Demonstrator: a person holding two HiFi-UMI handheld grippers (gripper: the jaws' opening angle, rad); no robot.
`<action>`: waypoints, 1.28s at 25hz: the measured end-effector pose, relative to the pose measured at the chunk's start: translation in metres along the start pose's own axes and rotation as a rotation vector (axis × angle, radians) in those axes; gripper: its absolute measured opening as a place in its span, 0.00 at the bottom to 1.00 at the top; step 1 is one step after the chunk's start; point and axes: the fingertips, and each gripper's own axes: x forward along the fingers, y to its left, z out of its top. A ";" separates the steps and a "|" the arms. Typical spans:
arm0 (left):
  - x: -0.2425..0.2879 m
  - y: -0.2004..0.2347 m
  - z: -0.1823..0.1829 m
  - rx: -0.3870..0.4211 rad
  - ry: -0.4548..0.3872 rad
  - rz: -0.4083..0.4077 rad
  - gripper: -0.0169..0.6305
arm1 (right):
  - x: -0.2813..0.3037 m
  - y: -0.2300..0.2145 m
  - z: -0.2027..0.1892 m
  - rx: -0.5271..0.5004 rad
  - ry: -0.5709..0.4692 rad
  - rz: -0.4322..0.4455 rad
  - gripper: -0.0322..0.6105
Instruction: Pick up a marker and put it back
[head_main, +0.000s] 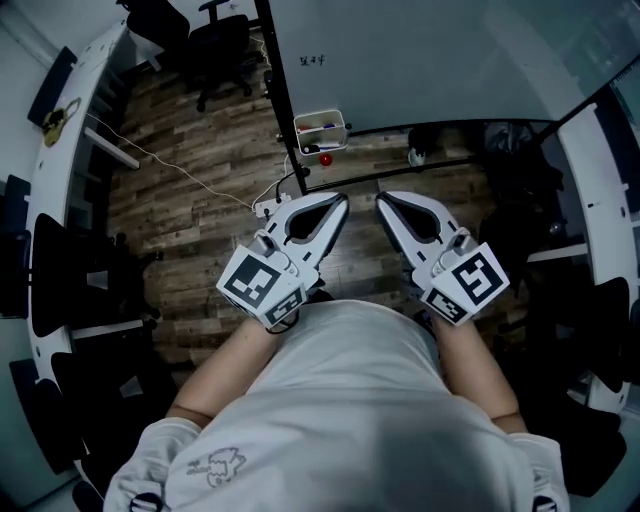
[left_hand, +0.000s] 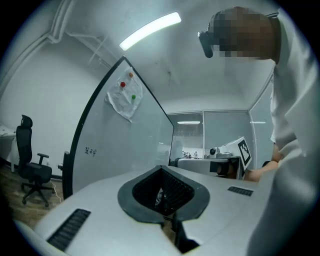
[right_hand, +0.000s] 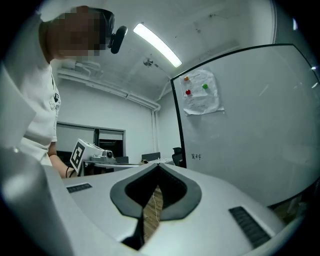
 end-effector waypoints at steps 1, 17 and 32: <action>0.000 -0.014 -0.006 -0.008 0.007 0.001 0.03 | -0.013 0.007 -0.003 0.003 0.012 0.006 0.07; -0.039 -0.183 -0.064 -0.027 0.091 0.016 0.03 | -0.173 0.092 -0.037 0.094 0.021 0.019 0.07; -0.048 -0.196 -0.067 -0.008 0.089 0.059 0.03 | -0.193 0.105 -0.038 0.145 -0.004 0.012 0.07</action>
